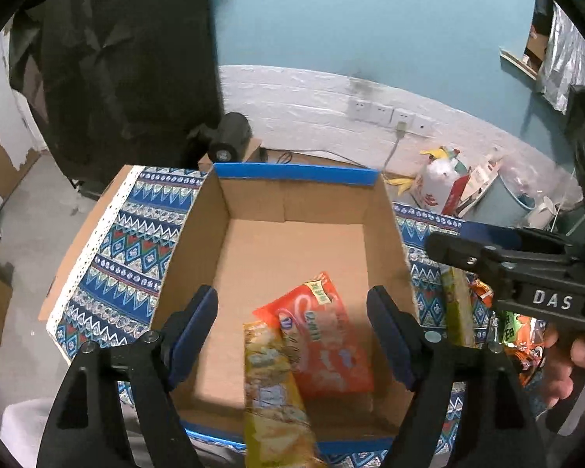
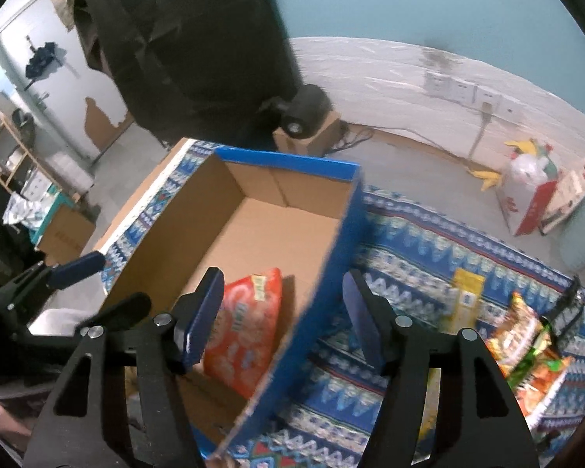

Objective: Organize snacks
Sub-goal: 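Drop the gold bar into the box with the left tool while the right tool drops the orange bag, then move both tools back to the snack pile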

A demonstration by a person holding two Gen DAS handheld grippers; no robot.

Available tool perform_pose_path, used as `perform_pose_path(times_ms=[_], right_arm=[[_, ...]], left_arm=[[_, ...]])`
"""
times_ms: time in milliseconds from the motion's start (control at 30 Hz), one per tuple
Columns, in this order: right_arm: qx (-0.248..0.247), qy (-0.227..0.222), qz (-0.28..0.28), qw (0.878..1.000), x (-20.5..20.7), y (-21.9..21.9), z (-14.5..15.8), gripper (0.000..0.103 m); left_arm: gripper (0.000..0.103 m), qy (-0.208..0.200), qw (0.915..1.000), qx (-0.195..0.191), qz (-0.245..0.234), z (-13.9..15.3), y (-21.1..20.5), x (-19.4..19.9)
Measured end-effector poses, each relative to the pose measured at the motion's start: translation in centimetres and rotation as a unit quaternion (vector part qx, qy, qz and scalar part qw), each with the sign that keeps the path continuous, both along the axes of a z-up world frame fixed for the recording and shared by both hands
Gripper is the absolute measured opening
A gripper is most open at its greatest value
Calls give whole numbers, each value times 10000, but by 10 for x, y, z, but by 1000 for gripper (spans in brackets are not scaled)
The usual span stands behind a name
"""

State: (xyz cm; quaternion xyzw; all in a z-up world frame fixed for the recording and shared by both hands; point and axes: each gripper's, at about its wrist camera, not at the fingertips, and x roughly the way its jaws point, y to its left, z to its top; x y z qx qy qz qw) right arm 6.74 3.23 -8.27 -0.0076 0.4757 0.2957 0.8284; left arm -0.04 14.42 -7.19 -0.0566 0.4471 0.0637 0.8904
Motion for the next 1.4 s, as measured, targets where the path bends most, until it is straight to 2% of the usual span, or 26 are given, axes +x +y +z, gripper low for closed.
perform_pose_path(times_ms=[367, 800, 900, 1200, 1400], right_arm=[[-254, -13, -582, 9980, -12, -78, 4, 71], [-504, 277, -1522, 9867, -33, -184, -12, 73], [-557, 361, -1702, 9832, -40, -205, -19, 76], [-780, 718, -2272, 9681, -64, -267, -49, 76], [-770, 1040, -2715, 9537, -76, -307, -72, 76]], left_arm=[[80, 116, 9992, 15, -388, -3, -45, 7], [80, 329, 9919, 200, -1214, -14, -125, 9], [80, 376, 9894, 223, -1387, -17, -141, 9], [80, 537, 9832, 175, -1735, -25, -179, 13], [80, 644, 9773, 409, -1975, -37, -207, 16]])
